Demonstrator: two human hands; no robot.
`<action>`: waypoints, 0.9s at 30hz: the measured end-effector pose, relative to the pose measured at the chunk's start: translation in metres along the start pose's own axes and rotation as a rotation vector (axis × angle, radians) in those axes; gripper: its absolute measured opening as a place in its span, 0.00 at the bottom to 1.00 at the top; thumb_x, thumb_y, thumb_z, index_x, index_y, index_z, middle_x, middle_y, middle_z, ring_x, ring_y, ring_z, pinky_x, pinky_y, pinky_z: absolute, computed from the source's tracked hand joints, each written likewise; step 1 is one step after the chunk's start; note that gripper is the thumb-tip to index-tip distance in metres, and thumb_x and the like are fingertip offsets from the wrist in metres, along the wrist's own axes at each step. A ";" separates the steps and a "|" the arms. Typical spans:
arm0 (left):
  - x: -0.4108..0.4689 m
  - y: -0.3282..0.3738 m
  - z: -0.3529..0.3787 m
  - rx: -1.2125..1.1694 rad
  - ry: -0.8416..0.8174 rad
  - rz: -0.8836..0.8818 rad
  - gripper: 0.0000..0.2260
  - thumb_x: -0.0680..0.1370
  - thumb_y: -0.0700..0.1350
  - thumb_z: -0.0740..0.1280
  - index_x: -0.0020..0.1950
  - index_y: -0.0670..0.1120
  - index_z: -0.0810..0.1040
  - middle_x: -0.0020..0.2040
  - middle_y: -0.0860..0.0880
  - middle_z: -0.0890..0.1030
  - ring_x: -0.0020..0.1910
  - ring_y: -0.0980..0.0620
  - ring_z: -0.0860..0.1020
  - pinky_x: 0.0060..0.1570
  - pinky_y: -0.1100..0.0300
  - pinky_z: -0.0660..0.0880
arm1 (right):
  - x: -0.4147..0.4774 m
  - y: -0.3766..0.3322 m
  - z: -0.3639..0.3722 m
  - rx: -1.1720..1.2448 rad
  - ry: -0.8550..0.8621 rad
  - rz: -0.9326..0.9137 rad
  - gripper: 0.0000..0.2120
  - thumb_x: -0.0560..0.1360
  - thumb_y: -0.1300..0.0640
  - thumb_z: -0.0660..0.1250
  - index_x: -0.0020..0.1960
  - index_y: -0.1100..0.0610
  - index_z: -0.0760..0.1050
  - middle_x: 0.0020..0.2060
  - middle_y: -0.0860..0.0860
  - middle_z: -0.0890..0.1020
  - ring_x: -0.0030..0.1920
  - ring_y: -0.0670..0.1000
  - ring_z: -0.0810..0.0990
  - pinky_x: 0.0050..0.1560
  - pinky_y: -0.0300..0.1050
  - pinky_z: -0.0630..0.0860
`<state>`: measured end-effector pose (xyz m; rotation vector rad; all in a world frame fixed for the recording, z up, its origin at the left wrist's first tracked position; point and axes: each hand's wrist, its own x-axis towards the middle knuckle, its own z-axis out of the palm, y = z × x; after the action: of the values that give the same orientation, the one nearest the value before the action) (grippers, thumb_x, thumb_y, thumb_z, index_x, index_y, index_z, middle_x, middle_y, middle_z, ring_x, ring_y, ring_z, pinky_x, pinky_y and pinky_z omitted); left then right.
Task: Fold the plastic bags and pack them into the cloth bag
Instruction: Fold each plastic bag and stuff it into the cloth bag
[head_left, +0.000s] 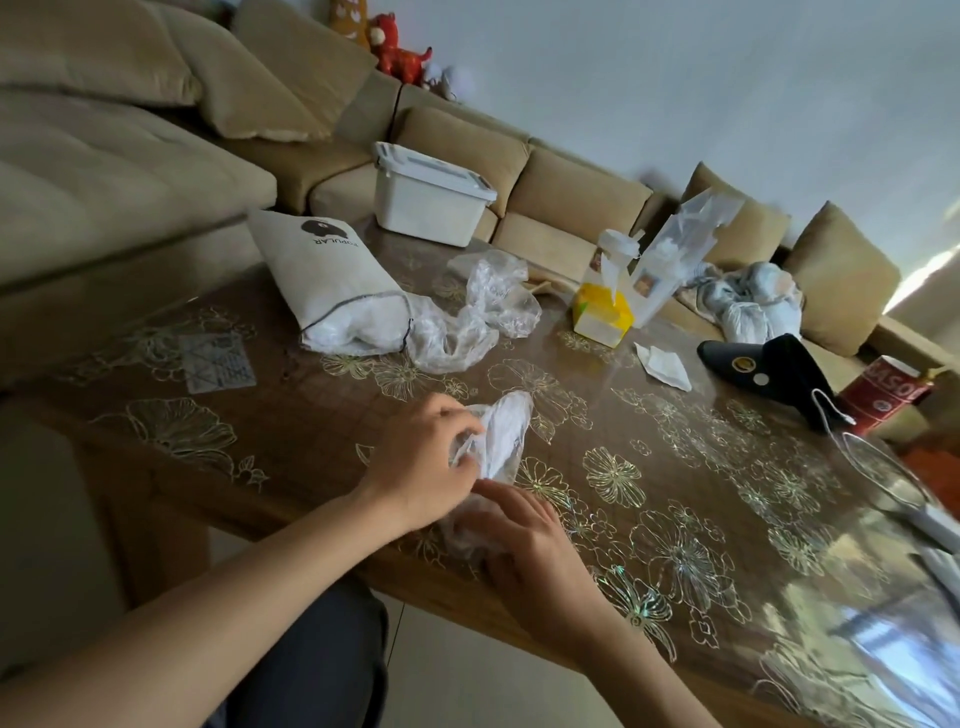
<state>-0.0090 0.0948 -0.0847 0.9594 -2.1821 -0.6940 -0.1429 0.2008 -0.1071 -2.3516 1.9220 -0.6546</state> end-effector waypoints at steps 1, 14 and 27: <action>0.003 0.001 0.005 -0.012 0.036 -0.058 0.14 0.75 0.46 0.67 0.60 0.48 0.75 0.56 0.50 0.75 0.57 0.51 0.73 0.59 0.56 0.70 | -0.001 -0.001 0.001 -0.008 0.015 -0.009 0.19 0.68 0.58 0.57 0.55 0.48 0.77 0.64 0.51 0.75 0.61 0.55 0.74 0.59 0.46 0.68; 0.026 0.000 0.024 0.160 0.034 -0.038 0.19 0.76 0.60 0.63 0.52 0.45 0.78 0.52 0.48 0.76 0.51 0.50 0.74 0.55 0.55 0.70 | 0.000 0.001 0.000 -0.032 0.084 -0.099 0.15 0.70 0.61 0.61 0.54 0.55 0.77 0.56 0.50 0.79 0.58 0.49 0.73 0.59 0.40 0.67; 0.033 -0.016 0.010 0.395 0.149 0.182 0.12 0.74 0.35 0.69 0.56 0.41 0.77 0.56 0.44 0.78 0.56 0.46 0.74 0.55 0.56 0.70 | -0.006 0.004 0.004 -0.013 0.074 -0.065 0.12 0.73 0.59 0.62 0.55 0.54 0.78 0.53 0.48 0.79 0.53 0.49 0.75 0.55 0.43 0.69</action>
<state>-0.0271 0.0617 -0.0905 0.9525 -2.2786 -0.1014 -0.1464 0.2045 -0.1134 -2.4407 1.8912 -0.7460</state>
